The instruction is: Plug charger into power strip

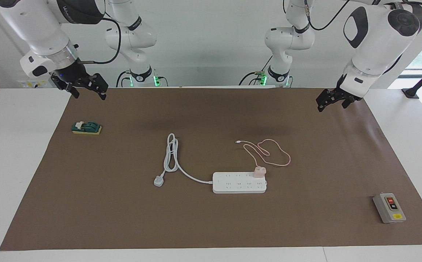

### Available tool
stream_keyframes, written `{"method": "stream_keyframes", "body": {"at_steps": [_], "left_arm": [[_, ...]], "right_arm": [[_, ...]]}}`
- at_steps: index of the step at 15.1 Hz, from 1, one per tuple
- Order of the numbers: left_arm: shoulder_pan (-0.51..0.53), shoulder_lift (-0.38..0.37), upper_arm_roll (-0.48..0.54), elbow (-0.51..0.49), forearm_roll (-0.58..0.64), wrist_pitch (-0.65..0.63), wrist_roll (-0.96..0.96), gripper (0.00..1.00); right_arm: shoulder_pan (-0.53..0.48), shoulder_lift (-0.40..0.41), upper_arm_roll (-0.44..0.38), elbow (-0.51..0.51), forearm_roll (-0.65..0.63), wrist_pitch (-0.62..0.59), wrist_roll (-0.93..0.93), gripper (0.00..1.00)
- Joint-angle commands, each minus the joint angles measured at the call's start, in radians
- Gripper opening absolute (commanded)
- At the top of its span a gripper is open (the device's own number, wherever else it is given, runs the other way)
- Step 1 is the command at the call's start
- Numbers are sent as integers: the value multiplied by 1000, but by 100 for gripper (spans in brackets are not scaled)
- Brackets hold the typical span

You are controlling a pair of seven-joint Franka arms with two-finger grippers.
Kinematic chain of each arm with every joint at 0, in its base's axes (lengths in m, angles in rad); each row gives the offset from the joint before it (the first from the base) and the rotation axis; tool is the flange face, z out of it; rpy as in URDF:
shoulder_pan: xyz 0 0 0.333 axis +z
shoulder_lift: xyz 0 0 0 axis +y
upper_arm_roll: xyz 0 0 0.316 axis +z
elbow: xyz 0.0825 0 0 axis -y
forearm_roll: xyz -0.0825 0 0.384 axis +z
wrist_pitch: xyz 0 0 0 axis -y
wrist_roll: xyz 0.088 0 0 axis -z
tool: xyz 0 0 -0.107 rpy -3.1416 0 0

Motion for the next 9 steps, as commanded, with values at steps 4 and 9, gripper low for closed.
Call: {"method": "stream_keyframes", "body": {"at_steps": [4,9], "left_arm": [[-17,-30,-6,-26,-4,44,16,100],[-16,-44,-4,-22,-4,77,15,100]], "right_arm": [[-13,-10,11,-7,-13,-14,-21,100],[-13,-10,11,-7,-13,-14,-21,100]]}}
